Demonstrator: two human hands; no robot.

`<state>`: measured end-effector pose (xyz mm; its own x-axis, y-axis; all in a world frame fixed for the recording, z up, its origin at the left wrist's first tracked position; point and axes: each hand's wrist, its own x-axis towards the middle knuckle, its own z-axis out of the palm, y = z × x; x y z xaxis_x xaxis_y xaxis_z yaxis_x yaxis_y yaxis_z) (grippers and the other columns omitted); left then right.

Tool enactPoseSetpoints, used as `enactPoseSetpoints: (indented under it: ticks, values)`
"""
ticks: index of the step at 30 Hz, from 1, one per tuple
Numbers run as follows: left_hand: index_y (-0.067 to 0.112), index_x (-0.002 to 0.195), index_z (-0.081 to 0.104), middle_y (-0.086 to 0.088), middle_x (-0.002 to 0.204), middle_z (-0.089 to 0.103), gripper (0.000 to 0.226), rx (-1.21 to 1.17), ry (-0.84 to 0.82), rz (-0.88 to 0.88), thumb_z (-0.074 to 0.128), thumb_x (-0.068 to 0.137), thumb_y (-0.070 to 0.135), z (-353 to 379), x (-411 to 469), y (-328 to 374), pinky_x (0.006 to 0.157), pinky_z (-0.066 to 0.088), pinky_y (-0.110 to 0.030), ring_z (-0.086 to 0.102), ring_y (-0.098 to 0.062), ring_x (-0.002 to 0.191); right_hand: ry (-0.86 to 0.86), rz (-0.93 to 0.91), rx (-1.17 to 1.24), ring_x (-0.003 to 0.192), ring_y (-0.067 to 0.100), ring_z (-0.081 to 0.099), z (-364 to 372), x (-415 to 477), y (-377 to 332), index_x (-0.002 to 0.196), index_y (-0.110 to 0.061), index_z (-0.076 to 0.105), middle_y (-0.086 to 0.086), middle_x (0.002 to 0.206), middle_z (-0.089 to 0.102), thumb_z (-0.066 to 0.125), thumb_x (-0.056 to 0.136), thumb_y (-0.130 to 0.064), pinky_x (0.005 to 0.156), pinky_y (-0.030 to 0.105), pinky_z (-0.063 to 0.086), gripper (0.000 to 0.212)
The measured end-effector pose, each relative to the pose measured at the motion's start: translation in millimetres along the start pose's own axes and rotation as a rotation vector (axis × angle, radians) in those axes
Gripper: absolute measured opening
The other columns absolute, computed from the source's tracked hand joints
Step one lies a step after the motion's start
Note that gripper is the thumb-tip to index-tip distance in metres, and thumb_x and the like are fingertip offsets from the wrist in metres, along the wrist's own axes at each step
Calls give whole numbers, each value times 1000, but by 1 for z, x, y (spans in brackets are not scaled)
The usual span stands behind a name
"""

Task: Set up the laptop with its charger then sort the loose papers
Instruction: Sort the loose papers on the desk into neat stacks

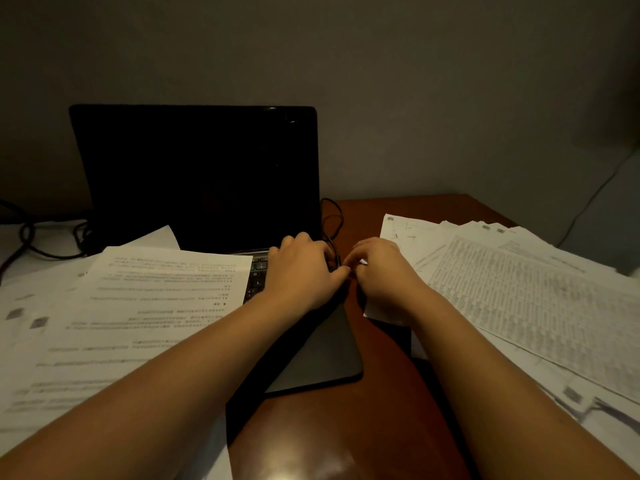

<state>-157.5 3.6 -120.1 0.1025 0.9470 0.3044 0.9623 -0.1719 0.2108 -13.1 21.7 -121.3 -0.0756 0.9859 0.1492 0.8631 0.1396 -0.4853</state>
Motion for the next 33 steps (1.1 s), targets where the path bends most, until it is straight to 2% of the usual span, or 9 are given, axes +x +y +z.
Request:
enactPoseSetpoints:
  ticks: [6, 10, 14, 17, 21, 25, 29, 31, 33]
  values:
    - [28, 97, 68, -1, 116, 59, 34, -73, 25, -96, 65, 85, 60, 7, 12, 7, 100, 40, -44, 51, -25, 117, -164, -21, 64, 111, 21, 63, -20, 21, 4, 105, -22, 73, 3, 122, 68, 51, 95, 3, 93, 34, 54, 34]
    - [28, 101, 49, 5, 97, 59, 37, -187, 104, -87, 70, 81, 51, 11, 9, 6, 92, 45, -43, 58, -22, 99, -174, -126, -53, 140, 26, 42, -17, 45, 12, 144, -24, 52, 4, 152, 46, 44, 94, 8, 113, 44, 42, 60]
    - [35, 107, 53, 9, 101, 52, 26, -203, 104, 35, 67, 88, 46, 9, 7, 5, 93, 45, -38, 56, -16, 98, -274, -304, -252, 154, 26, 10, -5, 63, 12, 153, -32, 37, -6, 165, 24, 45, 103, -13, 122, 52, 18, 54]
    - [40, 106, 66, 9, 100, 44, 15, -131, 65, 102, 60, 94, 47, 8, 8, 4, 94, 45, -38, 54, -16, 103, -316, -356, -331, 154, 25, 9, 1, 71, 15, 154, -36, 32, -10, 164, 26, 39, 107, -32, 122, 52, 16, 48]
    - [39, 115, 65, 4, 114, 53, 23, -23, -4, 224, 54, 98, 48, 4, 14, -2, 88, 47, -34, 54, -17, 106, -323, -361, -470, 155, 23, 3, -8, 76, 17, 156, -36, 26, -7, 165, 22, 29, 108, -33, 123, 51, 8, 49]
    - [41, 121, 61, 12, 99, 46, 29, -31, -79, 337, 47, 98, 53, 0, 17, -16, 76, 40, -25, 51, -8, 97, -337, -274, -588, 155, 26, -5, -23, 81, 21, 156, -43, 25, -5, 168, 12, 23, 108, -38, 121, 56, 0, 48]
    - [47, 130, 54, 12, 102, 49, 32, -71, -187, 376, 38, 102, 49, -3, 18, -33, 79, 34, -26, 44, -6, 95, -242, -243, -694, 150, 29, 18, -37, 83, 34, 149, -42, 39, 1, 159, 34, 26, 106, -48, 119, 55, 16, 45]
    - [49, 131, 52, 10, 101, 49, 33, -72, -217, 381, 36, 103, 47, -6, 18, -35, 80, 31, -27, 42, -7, 96, -148, -297, -767, 132, 25, 40, -42, 85, 41, 134, -35, 54, 1, 136, 53, 37, 103, -53, 107, 44, 33, 40]
    - [48, 133, 52, 9, 102, 47, 34, -73, -229, 384, 34, 104, 45, -7, 16, -34, 81, 29, -27, 41, -8, 97, -129, -308, -747, 117, 21, 48, -46, 87, 46, 117, -30, 59, -3, 118, 60, 45, 101, -53, 94, 38, 37, 31]
